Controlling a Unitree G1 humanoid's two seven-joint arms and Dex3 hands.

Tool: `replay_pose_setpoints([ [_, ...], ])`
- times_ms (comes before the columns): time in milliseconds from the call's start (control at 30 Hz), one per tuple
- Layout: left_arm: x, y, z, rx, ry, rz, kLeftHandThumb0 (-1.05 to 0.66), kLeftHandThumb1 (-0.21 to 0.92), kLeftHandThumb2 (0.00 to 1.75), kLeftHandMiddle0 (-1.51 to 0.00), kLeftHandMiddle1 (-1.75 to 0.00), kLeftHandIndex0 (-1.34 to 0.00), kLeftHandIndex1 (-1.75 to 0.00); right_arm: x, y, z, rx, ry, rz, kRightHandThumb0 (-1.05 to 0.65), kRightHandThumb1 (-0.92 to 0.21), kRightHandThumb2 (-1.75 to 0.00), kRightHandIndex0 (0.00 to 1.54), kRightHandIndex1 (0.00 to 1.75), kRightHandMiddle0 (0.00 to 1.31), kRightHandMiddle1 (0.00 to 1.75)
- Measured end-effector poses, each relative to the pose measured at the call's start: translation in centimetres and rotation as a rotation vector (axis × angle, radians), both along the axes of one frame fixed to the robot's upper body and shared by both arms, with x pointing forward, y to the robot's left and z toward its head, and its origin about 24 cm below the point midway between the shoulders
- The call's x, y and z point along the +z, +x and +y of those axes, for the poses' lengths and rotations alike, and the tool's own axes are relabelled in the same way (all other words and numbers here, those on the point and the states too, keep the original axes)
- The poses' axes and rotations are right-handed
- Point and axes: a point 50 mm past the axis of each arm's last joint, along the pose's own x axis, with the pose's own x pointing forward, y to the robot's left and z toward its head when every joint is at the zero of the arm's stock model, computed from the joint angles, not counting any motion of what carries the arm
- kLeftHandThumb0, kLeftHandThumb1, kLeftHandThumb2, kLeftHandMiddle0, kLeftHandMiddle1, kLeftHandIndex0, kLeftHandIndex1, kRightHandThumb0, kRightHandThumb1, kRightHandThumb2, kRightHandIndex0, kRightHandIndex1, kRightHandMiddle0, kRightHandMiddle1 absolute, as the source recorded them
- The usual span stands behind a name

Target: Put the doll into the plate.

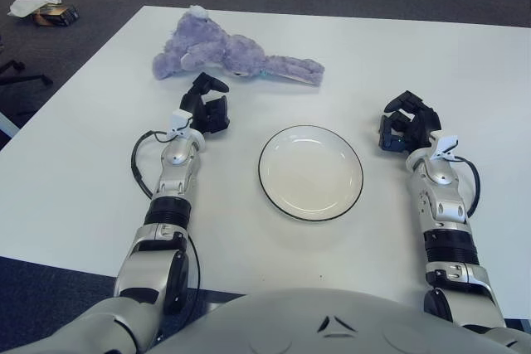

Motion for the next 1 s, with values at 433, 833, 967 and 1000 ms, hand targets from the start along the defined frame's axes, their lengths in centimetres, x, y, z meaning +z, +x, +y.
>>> replay_pose_setpoints([
  [433, -0.01, 0.0, 0.0, 0.0, 0.001, 0.0, -0.43, 0.48, 1.12, -1.17, -1.75, -0.49, -1.75, -0.03, -0.01, -0.01, 0.002, 0.003, -0.001, -0.01, -0.13, -1.5, 0.7, 1.75, 0.63, 1.64],
  [833, 0.04, -0.01, 0.01, 0.002, 0.006, -0.006, -0.43, 0.48, 1.12, -1.18, -1.75, -0.49, -1.75, -0.03, 0.0, 0.0, 0.003, 0.002, -0.001, -0.01, -0.13, -1.5, 0.7, 1.75, 0.63, 1.63],
  [967, 0.09, -0.02, 0.05, 0.004, 0.014, -0.013, -0.43, 0.49, 1.1, -1.17, -1.75, -0.48, -1.75, -0.03, 0.02, 0.01, 0.003, 0.003, -0.001, -0.01, -0.13, -1.49, 0.69, 1.75, 0.65, 1.61],
  [1000, 0.09, -0.02, 0.05, 0.006, 0.018, -0.015, -0.43, 0.49, 1.1, -1.17, -1.75, -0.47, -1.75, -0.04, 0.03, 0.01, 0.003, 0.003, -0.001, -0.01, -0.13, -1.49, 0.69, 1.75, 0.66, 1.6],
])
